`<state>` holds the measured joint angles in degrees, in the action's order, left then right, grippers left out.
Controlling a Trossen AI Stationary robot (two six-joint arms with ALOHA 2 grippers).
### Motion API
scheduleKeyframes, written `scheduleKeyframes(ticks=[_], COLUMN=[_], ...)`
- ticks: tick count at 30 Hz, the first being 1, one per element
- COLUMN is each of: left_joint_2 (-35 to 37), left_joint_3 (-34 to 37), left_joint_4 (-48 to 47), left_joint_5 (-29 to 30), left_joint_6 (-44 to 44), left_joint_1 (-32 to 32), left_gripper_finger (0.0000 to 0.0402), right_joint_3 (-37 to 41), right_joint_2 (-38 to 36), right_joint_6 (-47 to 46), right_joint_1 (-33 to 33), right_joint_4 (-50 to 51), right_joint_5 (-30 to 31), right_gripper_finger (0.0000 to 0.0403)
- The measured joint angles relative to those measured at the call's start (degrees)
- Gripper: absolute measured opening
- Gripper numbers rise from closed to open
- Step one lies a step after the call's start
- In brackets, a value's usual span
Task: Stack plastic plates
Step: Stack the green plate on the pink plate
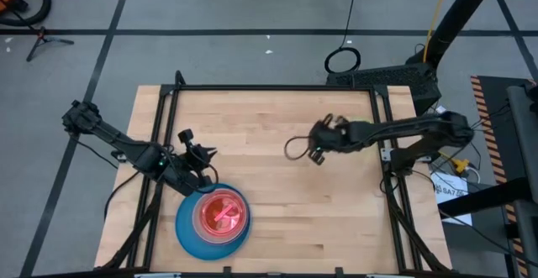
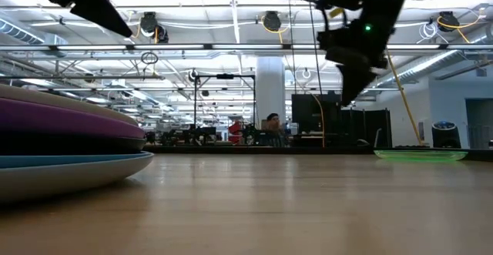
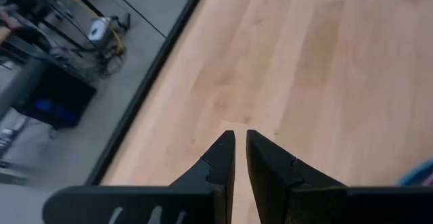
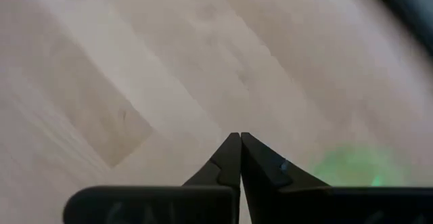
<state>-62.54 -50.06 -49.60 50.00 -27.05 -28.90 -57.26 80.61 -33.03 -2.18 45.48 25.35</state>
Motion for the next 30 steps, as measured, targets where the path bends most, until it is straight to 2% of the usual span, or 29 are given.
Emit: scheduleKeyframes(ticks=[2,5,11,18,24,30], left_joint_2=[-0.1,-0.1,-0.1,-0.1,0.0,0.0], left_joint_3=[0.0,0.0,0.0,0.0,0.0,0.0], left_joint_4=[0.0,0.1,0.1,0.1,0.1,0.1], left_joint_5=[0.9,2.8,3.1,3.0,3.0,3.0], left_joint_6=[1.2,2.6,3.4,3.4,3.7,3.9], left_joint_1=[0.0,0.0,0.0,0.0,0.0,0.0], left_gripper_finger=[0.0047,0.0047,0.0047,0.0047,0.0047,0.0047], right_joint_3=[1.8,4.3,8.9,12.4,12.4,12.4], right_joint_2=[-3.2,-6.9,-8.7,-4.3,1.2,6.9], right_joint_6=[-6.8,-11.7,-17.2,-17.1,-15.3,-14.7], right_joint_1=[-1.8,-4.0,-8.3,-11.3,-11.4,-11.6], right_joint_4=[1.9,4.4,6.2,2.2,-1.6,-3.7], right_joint_5=[-2.8,-6.4,-7.5,-6.0,-1.7,-1.1], right_gripper_finger=[0.0004,0.0022,0.0084,0.0125,0.0122,0.0112])
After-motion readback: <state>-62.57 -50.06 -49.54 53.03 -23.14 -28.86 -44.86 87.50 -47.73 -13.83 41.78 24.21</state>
